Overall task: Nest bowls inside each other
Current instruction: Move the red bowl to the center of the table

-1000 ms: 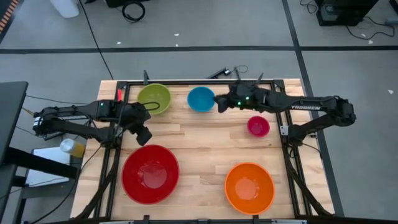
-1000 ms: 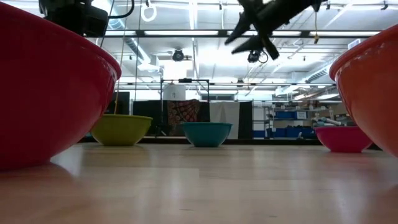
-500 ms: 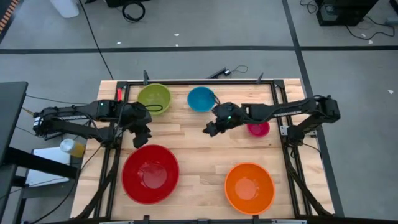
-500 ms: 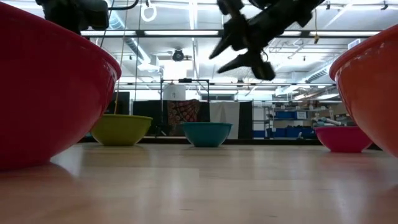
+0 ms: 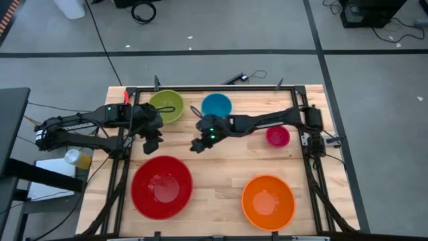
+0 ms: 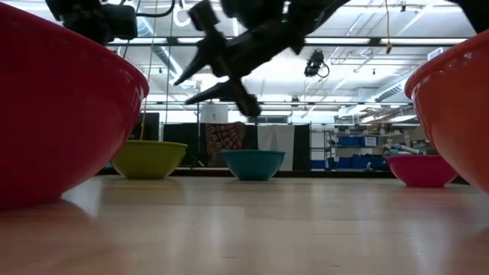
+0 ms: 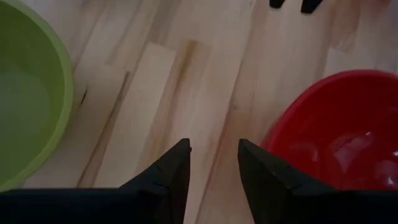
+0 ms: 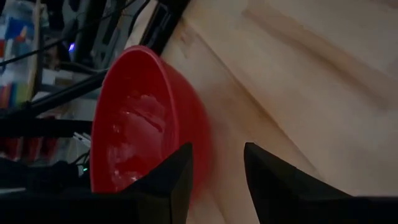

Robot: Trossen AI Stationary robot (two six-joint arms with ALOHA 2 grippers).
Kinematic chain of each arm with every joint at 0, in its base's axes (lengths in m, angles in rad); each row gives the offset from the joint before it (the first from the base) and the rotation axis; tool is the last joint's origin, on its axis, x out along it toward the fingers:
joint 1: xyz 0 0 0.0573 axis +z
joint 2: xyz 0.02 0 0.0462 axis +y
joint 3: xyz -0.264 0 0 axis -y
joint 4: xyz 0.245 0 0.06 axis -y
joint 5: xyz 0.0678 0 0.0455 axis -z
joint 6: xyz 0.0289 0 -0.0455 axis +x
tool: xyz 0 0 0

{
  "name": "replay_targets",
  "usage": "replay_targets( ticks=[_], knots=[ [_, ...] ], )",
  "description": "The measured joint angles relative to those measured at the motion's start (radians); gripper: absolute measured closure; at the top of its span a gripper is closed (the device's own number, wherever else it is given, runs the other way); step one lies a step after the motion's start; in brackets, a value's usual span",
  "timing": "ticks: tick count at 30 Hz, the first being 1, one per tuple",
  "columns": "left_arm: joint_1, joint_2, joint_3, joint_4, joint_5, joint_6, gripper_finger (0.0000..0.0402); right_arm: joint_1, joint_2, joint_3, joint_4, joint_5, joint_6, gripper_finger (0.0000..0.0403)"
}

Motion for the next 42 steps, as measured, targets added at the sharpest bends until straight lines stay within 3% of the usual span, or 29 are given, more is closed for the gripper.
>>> replay_targets(
  ticks=[9,19,24,32,42],
  knots=[
    [0.000,0.000,0.000,-0.006,0.000,-0.065,0.0264,0.035,0.187,0.225,-0.002,-0.088,-0.008,0.0227],
    [0.000,0.000,0.000,0.027,-0.018,-0.034,0.0264,0.095,0.260,0.316,-0.168,-0.003,-0.085,0.0218],
    [0.000,0.000,0.000,0.071,-0.020,-0.033,0.0264,0.117,0.255,0.316,-0.180,0.032,-0.093,0.0255],
    [0.000,0.000,0.000,0.088,-0.020,-0.064,0.0264,0.105,0.205,0.314,-0.349,0.108,-0.117,0.0380],
    [-0.002,0.000,0.000,0.091,-0.020,-0.178,0.0264,0.046,0.080,0.316,-0.754,0.330,-0.213,0.0364]
  ],
)
